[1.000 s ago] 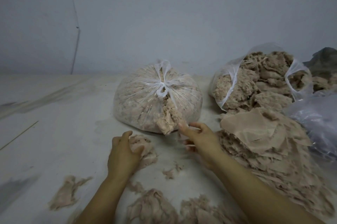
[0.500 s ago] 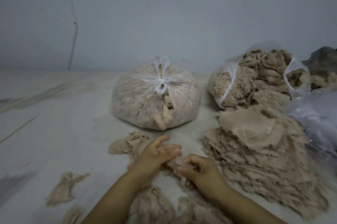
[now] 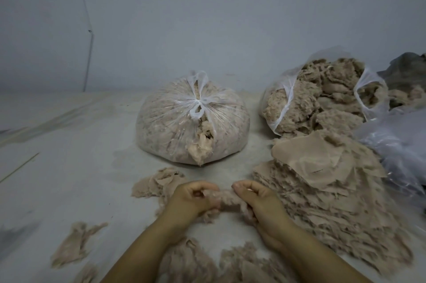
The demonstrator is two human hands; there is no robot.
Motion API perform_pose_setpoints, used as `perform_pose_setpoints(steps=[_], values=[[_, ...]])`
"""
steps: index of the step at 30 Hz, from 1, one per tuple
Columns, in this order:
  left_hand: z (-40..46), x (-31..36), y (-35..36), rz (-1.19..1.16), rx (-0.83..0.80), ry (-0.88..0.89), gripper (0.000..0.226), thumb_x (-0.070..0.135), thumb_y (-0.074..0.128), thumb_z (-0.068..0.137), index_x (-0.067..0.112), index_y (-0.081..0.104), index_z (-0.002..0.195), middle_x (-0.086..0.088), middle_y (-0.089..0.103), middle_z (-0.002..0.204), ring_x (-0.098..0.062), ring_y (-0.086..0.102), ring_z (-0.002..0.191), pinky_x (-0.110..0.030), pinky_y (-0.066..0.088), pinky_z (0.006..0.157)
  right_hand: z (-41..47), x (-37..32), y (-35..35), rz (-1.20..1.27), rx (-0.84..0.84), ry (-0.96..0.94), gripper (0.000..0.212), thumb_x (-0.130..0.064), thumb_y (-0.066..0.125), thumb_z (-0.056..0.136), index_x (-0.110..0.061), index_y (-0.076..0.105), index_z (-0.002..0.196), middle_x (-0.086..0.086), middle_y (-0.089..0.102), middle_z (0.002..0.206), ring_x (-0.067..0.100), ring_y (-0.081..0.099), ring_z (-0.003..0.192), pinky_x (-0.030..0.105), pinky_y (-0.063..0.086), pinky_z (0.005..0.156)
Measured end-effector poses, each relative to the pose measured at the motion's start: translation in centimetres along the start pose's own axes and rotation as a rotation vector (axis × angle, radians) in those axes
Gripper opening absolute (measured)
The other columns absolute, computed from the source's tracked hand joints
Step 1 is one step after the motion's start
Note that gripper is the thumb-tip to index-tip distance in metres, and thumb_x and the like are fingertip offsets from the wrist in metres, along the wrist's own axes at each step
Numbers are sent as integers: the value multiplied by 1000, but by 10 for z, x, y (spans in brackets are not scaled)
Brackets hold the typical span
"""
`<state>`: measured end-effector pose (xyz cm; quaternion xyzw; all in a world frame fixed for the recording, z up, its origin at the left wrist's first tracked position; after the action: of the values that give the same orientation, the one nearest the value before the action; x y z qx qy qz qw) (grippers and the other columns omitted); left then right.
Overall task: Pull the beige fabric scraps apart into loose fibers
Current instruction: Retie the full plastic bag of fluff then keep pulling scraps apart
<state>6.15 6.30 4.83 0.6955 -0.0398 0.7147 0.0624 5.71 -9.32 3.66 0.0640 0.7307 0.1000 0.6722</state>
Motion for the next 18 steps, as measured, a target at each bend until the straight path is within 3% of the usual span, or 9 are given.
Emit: perform_pose_setpoints(steps=[2,5,7,10,13,15,18], values=[[3,0,-14,-137,100,-37,14,-9,63,81,2,69,84,-11,68,65,-15,65,53,-20,53,51,0,-4,-4,12,-19,-8,9,-16,64,87,-7,62,84,0,39,50,7,24,38,18,20,36],[6,3,-29,-269,155,-53,13,-5,56,87,-2,67,79,-12,66,66,-14,61,52,-22,53,50,-2,-9,-10,-53,-45,-19,25,-29,70,73,-7,63,83,0,37,53,8,23,41,19,18,38],[5,4,-25,-265,117,-66,11,1,61,84,1,69,76,-12,65,66,-13,60,53,-23,52,50,-4,-13,-9,-193,-58,-51,32,-38,76,68,-14,65,87,0,46,60,8,34,42,20,26,39],[0,0,-2,-171,-61,-111,12,17,68,75,10,71,66,-8,62,64,-12,58,54,-24,51,50,-6,-14,1,-414,-52,-147,41,-29,83,70,-30,62,105,-1,60,87,7,57,65,21,46,56],[-5,-3,10,-79,-106,-144,17,28,68,73,14,70,63,-7,60,61,-12,56,51,-25,49,48,-10,-22,10,-397,-53,-335,12,-13,71,84,-23,66,88,-5,57,61,10,54,51,31,47,51],[-4,-3,5,-166,-39,-155,17,28,66,72,12,72,69,-9,62,64,-14,57,52,-26,50,47,-10,-22,8,-355,-41,-355,17,-11,64,89,-20,67,75,-2,53,49,12,49,44,28,43,47],[-2,-2,6,-279,-69,-139,25,22,71,72,9,70,93,-16,69,79,-20,64,62,-29,54,51,-14,-19,14,-386,-71,-361,16,-16,64,90,-23,68,77,0,56,49,14,51,43,25,42,47]])
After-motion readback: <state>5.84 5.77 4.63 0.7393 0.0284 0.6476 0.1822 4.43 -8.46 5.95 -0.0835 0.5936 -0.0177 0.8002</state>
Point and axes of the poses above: each hand's wrist, its own z-axis towards the middle knuckle, its own y-axis out of the palm, x = y × z, the point moved 8 cm from there along z, towards the middle knuckle
